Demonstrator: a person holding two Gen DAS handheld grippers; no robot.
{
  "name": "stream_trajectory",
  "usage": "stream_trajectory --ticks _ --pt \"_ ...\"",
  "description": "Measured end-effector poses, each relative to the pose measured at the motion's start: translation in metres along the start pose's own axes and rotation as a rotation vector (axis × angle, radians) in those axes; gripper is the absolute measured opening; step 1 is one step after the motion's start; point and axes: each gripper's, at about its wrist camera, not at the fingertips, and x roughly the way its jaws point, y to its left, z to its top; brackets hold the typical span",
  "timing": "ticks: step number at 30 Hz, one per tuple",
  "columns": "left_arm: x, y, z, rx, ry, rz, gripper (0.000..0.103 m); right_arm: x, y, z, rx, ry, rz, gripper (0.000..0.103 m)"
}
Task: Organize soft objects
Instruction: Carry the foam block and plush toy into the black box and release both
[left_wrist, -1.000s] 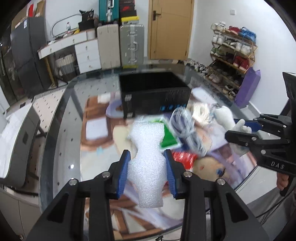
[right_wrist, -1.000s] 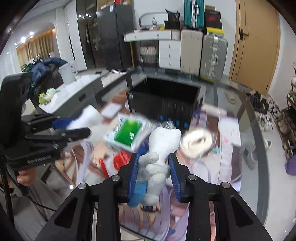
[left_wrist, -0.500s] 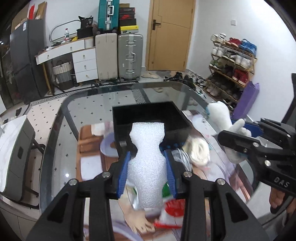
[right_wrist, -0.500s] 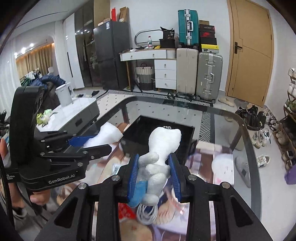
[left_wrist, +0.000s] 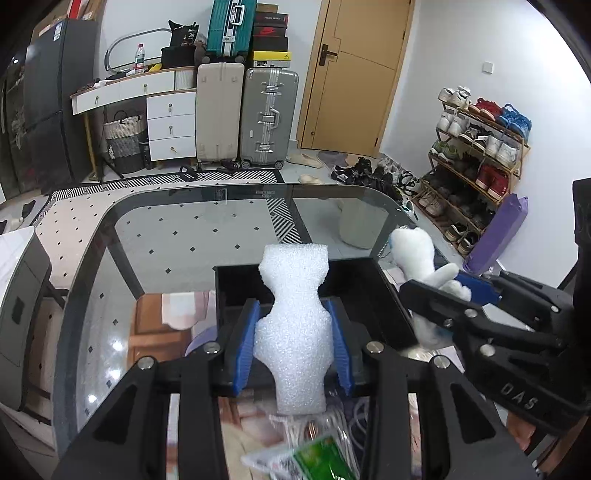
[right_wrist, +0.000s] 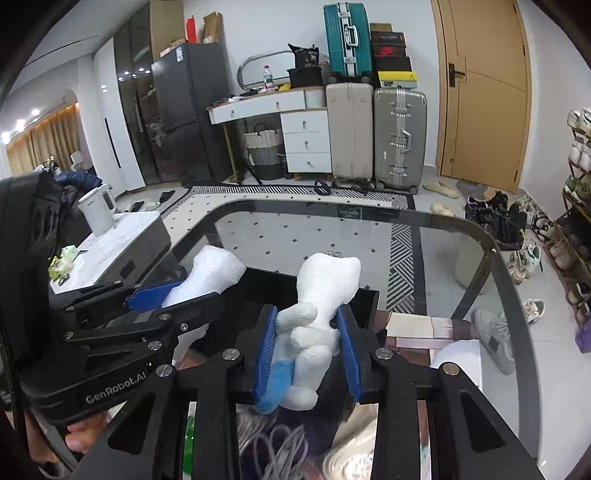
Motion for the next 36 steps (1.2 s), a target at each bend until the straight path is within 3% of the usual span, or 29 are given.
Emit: stream_trajectory --ticks 3,13,25,31,34,36 --pt "0.012 0.001 0.000 0.003 -0.007 0.008 0.036 0.022 -0.005 0.001 -0.023 0.011 -0.042 0.033" --pt "0.035 -0.002 -0.018 0.018 0.047 0.014 0.036 0.066 -0.017 -0.022 -0.001 0.129 0.021 0.033" --pt "0.042 -0.010 -0.034 0.038 0.133 0.003 0.036 0.062 -0.018 -0.030 -0.015 0.152 0.051 0.033" --pt "0.034 -0.010 -0.032 0.037 0.105 0.006 0.036 0.059 -0.023 -0.030 0.023 0.151 0.078 0.033" --pt "0.036 -0.010 -0.033 0.039 0.112 0.011 0.039 0.057 -0.024 -0.030 0.040 0.148 0.083 0.036" --pt "0.035 -0.010 -0.034 0.037 0.104 0.030 0.050 0.056 -0.023 -0.031 0.037 0.150 0.073 0.038"
